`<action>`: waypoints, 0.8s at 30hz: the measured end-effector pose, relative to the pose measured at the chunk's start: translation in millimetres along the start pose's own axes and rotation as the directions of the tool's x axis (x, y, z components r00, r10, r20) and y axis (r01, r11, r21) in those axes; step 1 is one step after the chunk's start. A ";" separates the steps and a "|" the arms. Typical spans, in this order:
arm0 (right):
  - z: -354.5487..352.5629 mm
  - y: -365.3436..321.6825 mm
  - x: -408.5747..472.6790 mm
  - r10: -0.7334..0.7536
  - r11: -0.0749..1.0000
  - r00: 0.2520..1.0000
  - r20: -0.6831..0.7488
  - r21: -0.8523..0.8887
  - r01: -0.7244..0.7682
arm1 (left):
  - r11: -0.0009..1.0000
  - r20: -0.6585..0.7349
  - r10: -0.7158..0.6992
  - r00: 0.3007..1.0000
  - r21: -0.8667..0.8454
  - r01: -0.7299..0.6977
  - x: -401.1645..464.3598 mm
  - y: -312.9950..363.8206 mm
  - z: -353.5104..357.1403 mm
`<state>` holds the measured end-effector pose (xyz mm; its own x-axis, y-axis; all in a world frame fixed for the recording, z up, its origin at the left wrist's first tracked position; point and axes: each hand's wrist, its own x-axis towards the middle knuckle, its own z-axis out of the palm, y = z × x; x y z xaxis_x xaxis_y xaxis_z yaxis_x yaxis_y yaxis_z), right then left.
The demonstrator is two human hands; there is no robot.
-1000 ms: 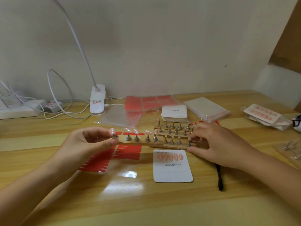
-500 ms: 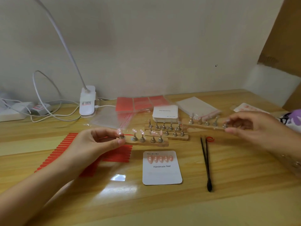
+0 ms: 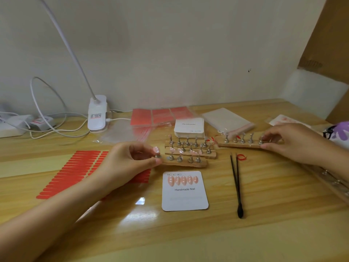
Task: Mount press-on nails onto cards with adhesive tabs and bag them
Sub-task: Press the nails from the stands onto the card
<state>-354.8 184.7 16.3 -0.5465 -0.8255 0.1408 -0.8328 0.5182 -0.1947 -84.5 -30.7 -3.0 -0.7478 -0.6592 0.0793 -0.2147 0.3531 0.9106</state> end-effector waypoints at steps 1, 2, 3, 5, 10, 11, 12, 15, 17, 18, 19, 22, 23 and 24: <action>-0.3 -1.8 1.9 -0.008 1.000 1.000 0.003 -0.013 0.008 | 0.999 0.008 0.020 1.000 0.033 -0.020 0.2 0.9 0.5; -0.4 -3.6 3.9 -0.010 1.000 1.000 0.004 -0.008 0.010 | 0.997 0.012 0.040 0.999 0.065 -0.040 0.2 1.7 0.9; -0.1 -5.6 5.4 -0.007 1.000 1.000 0.004 0.006 0.007 | 0.993 0.011 0.058 0.998 0.101 -0.059 0.0 2.0 1.3; 1.9 -9.4 8.0 0.003 0.999 1.000 -0.005 0.033 -0.003 | 0.982 0.006 0.083 0.997 0.169 -0.083 -0.2 1.5 2.2; 10.8 -16.3 8.5 0.002 0.998 1.000 -0.005 0.063 -0.001 | 0.974 0.014 0.079 0.997 0.213 -0.080 -0.1 -1.0 7.1; 12.1 -17.1 7.7 0.003 0.998 1.000 -0.003 0.069 -0.002 | 0.973 0.014 0.083 0.996 0.216 -0.084 -0.1 -0.8 8.2; 12.6 -17.8 7.1 0.007 0.997 1.000 -0.005 0.075 -0.006 | 0.970 0.014 0.090 0.996 0.227 -0.091 -0.1 -0.7 9.1; 11.6 -19.4 6.1 0.033 0.997 0.999 -0.010 0.066 -0.032 | 0.953 -0.003 0.098 0.995 0.290 -0.092 -1.1 -0.3 12.5; 10.0 -21.1 6.2 0.058 0.997 0.998 -0.027 0.049 -0.057 | 0.956 -0.024 0.094 0.995 0.280 -0.083 -2.4 0.5 15.8; 8.8 -22.5 6.6 0.072 0.996 0.996 -0.043 0.046 -0.070 | 0.961 -0.036 0.092 0.995 0.264 -0.079 -3.2 0.9 16.9; 7.2 -24.4 6.6 0.085 0.996 0.994 -0.069 0.045 -0.082 | 0.964 -0.043 0.092 0.995 0.254 -0.079 -3.6 1.7 18.0; 3.0 -37.1 4.4 0.051 0.998 0.975 -0.216 0.057 -0.040 | 0.967 -0.029 0.086 0.996 0.244 -0.076 -3.5 2.5 18.4; 2.2 -43.9 2.2 0.018 0.999 0.964 -0.266 0.053 -0.004 | 0.969 -0.022 0.082 0.996 0.237 -0.075 -2.9 1.6 18.2; 1.8 -51.9 -0.3 -0.022 0.998 0.952 -0.304 0.043 0.037 | 0.971 -0.016 0.078 0.997 0.227 -0.073 -2.3 0.5 17.9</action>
<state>-311.2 157.7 24.7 -0.5291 -0.7295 0.4335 -0.8477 0.4776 -0.2309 -94.1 -17.1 -9.9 -0.7520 -0.6402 0.1570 -0.2969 0.5416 0.7864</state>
